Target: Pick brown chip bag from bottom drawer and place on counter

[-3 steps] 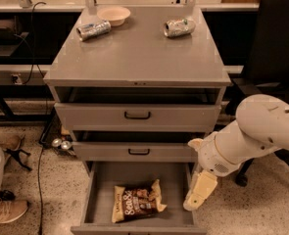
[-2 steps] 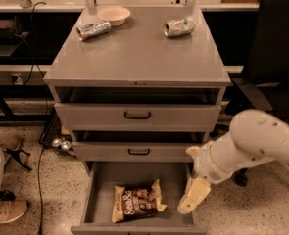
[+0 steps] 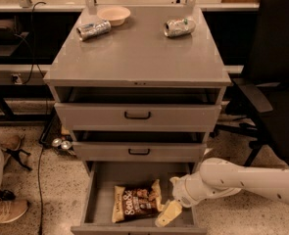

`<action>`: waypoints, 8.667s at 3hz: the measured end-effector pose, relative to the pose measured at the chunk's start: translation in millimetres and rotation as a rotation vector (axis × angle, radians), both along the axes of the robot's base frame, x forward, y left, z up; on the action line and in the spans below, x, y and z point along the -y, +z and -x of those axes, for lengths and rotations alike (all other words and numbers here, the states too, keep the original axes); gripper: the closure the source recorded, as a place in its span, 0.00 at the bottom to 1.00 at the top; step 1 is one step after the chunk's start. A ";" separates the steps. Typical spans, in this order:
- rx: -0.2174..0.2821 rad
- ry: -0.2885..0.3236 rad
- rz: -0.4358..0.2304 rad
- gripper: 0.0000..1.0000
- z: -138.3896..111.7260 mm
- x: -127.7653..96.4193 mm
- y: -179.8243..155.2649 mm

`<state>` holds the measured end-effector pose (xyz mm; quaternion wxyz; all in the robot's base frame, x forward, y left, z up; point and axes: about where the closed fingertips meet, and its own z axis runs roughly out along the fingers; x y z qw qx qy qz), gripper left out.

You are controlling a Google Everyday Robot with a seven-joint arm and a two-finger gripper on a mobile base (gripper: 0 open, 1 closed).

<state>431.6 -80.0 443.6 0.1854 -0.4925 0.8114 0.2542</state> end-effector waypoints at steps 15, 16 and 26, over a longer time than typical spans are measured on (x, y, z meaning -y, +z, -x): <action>0.223 -0.096 -0.498 1.00 -72.6 22.5 -106.4; 0.265 -0.114 -0.537 1.00 -68.5 34.3 -83.8; 1.214 -0.228 -0.484 1.00 -97.8 127.7 339.0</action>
Offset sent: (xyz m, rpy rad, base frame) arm 0.0461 0.0161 -0.1088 -0.0955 -0.0245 -0.0551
